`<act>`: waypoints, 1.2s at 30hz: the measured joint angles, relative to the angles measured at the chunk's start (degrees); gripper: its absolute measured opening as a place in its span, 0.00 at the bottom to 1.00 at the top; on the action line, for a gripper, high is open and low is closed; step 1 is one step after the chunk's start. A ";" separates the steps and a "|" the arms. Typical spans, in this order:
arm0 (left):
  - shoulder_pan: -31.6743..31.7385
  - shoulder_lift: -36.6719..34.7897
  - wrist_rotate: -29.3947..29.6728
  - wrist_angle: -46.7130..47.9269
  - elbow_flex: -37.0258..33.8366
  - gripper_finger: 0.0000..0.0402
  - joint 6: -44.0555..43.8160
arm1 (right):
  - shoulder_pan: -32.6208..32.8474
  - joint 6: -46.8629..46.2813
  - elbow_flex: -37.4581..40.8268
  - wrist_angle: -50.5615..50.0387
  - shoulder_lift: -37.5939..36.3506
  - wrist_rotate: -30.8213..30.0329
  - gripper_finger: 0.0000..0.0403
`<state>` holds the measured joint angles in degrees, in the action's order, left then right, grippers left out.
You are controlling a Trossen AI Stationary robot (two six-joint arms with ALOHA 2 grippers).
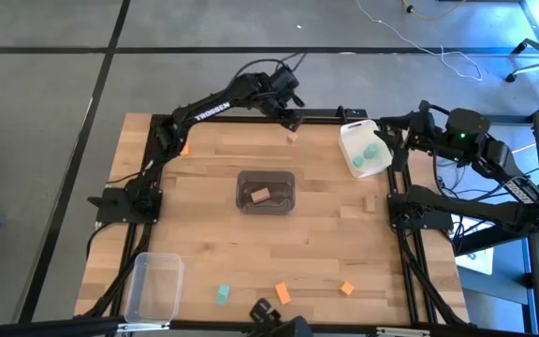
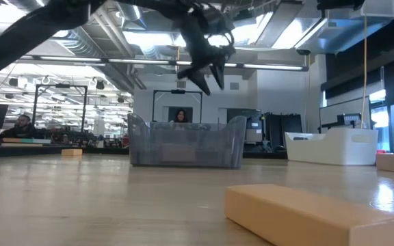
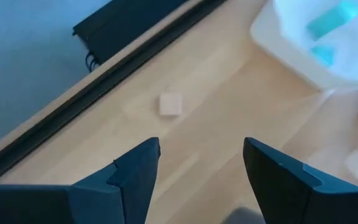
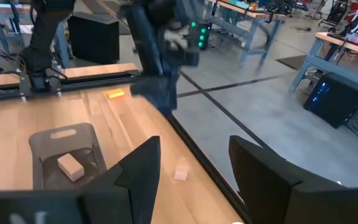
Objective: Sort & place blocks by color
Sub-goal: Put the top brown block into the black bin
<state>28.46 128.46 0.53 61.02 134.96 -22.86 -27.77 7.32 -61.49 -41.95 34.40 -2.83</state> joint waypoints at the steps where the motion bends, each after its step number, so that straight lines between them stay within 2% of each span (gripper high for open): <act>1: -0.13 0.92 0.06 -0.88 0.00 0.56 1.01 | -0.01 -0.01 0.00 -0.02 -0.16 -0.02 0.48; 14: -0.34 9.06 -0.99 -10.18 0.00 0.56 2.33 | 0.00 0.25 0.00 -0.24 -0.45 -0.07 0.48; 20: 0.12 12.21 2.46 -13.43 -0.07 0.56 2.79 | -0.02 0.60 0.00 -0.24 -0.45 -0.09 0.48; 26: 1.15 12.99 0.47 -13.23 -0.02 0.56 1.07 | -0.02 2.57 0.00 -0.22 -0.45 -0.09 0.48; 36: 1.17 12.99 1.60 -13.17 0.00 0.56 1.04 | -0.02 3.68 0.00 -0.22 -0.45 -0.13 0.48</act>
<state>29.64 141.45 2.13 47.85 134.96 -21.82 -27.79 11.00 -61.49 -42.17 33.95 -2.96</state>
